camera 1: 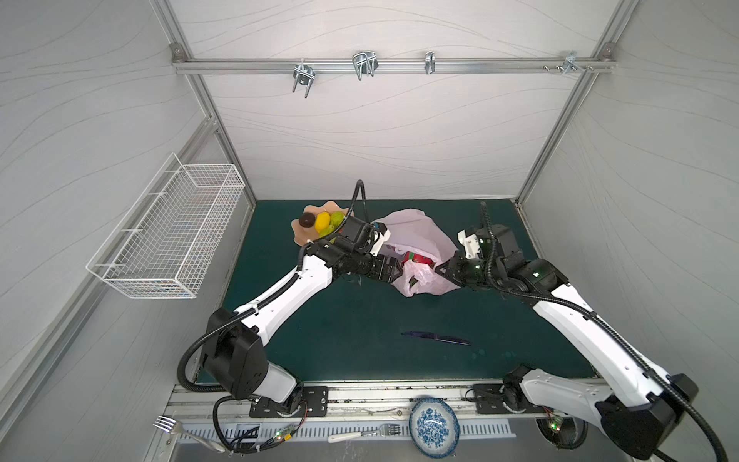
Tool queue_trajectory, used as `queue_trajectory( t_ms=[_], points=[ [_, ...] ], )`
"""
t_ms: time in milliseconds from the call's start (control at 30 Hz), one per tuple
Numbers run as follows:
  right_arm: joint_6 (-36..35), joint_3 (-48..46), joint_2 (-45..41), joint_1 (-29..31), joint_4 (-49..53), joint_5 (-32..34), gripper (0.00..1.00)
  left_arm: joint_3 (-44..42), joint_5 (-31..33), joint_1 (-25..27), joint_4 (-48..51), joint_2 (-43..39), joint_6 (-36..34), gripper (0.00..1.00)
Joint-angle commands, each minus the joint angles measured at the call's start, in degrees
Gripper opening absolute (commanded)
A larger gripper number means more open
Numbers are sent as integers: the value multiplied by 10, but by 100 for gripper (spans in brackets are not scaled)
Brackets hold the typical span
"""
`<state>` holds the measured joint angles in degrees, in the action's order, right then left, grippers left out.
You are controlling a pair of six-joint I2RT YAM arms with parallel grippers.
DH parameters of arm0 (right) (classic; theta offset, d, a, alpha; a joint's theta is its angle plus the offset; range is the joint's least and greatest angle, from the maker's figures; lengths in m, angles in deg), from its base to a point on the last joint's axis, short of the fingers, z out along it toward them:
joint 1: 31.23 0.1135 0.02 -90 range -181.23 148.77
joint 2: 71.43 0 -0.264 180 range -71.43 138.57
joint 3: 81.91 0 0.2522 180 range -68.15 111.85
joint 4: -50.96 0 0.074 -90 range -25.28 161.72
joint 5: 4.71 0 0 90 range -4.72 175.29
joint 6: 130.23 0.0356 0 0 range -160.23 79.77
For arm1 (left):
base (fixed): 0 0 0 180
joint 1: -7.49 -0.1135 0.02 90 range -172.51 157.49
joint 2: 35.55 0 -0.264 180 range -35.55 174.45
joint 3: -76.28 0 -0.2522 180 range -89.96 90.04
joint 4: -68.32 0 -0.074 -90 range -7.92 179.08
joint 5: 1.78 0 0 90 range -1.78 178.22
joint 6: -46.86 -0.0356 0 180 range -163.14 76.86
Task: Place the fruits into the plastic bag
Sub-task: 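Withdraw the left gripper from the bag back over the fruit bowl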
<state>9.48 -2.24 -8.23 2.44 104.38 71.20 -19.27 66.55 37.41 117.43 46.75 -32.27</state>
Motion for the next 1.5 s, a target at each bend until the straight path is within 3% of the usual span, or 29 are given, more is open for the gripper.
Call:
queue_trajectory(
  t_ms=[0, 233, 533, 733, 1033, 1467],
  points=[
    [4, 1, 3, -4, -10, -3, 0, -4, -7, -27, 17, -31, -49, 93],
    [2, 7, 7, -7, -10, -2, 0, -3, -15, -110, 20, -57, -41, 93],
    [-1, 16, 10, -9, -4, 1, 0, 79, 141, -177, 69, 16, -60, 90],
    [-5, 22, 12, -11, 2, 0, 0, 130, 228, -196, 60, 88, -61, 85],
    [-9, 28, 16, -12, 8, -8, 0, 235, 252, -227, 56, 226, -45, 84],
    [-9, 29, 17, -13, 22, -14, 0, 367, 282, -233, 67, 385, -44, 78]
  ],
)
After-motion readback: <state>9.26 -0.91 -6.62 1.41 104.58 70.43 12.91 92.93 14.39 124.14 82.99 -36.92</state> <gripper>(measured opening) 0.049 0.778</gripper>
